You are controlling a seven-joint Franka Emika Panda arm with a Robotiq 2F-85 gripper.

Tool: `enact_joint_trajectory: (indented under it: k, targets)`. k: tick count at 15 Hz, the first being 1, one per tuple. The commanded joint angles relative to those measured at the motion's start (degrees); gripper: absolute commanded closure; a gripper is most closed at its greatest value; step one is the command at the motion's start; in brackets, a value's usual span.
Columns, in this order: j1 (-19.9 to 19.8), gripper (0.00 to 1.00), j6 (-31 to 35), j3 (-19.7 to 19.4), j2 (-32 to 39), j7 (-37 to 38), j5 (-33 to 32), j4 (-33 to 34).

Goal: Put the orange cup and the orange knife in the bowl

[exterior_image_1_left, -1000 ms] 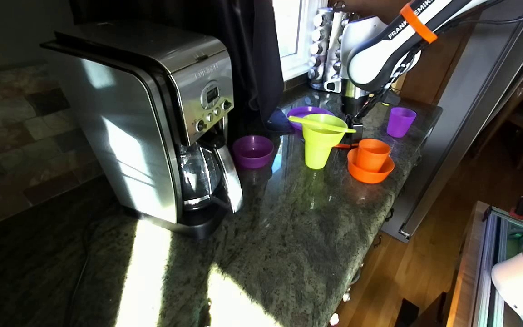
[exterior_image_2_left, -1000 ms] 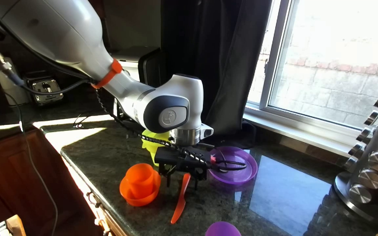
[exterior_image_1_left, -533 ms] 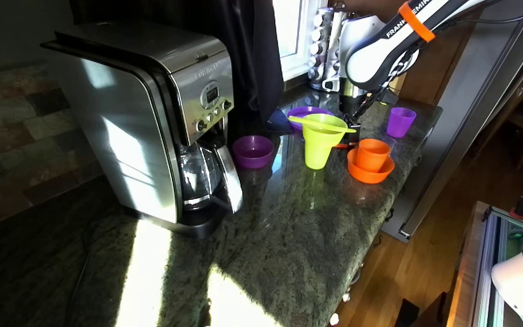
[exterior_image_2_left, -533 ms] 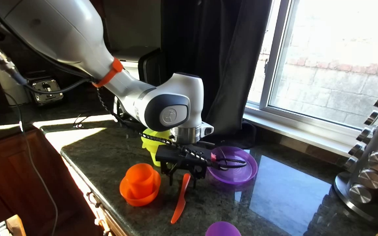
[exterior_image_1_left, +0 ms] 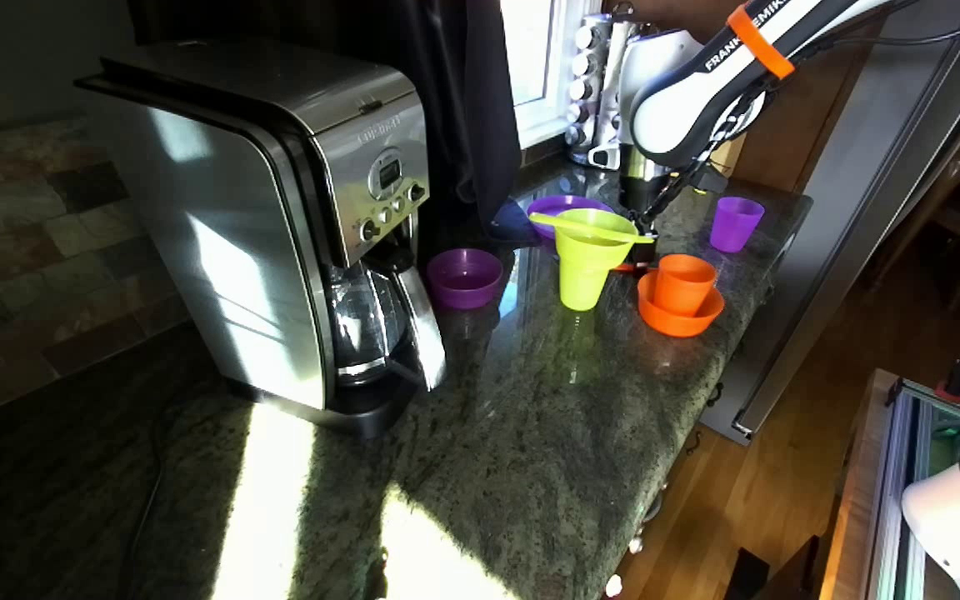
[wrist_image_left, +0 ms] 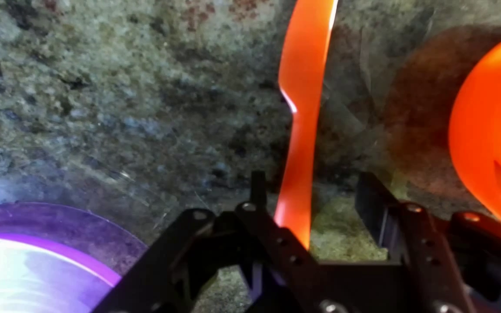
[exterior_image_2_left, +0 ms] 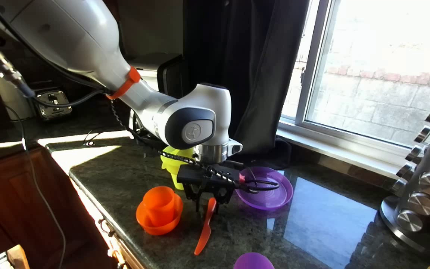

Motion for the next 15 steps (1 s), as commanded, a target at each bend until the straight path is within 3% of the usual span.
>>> enact_joint_trajectory:
  k: [1, 4, 6, 10, 15]
  targets:
    - [-1.06, 0.75, 0.19, 0.97, 1.54, -0.45, 1.07, 1.29]
    - [-1.16, 0.99, 0.27, 0.96, 1.86, -0.36, 0.99, 1.65]
    - [-1.31, 0.95, 0.3, 0.92, 1.73, -0.47, 0.97, 1.72]
    - [-2.53, 0.95, -0.82, 0.92, -0.11, -2.95, 2.49, 0.84]
    - [-5.98, 0.95, -5.6, 0.94, -5.68, -18.39, 12.23, -1.31]
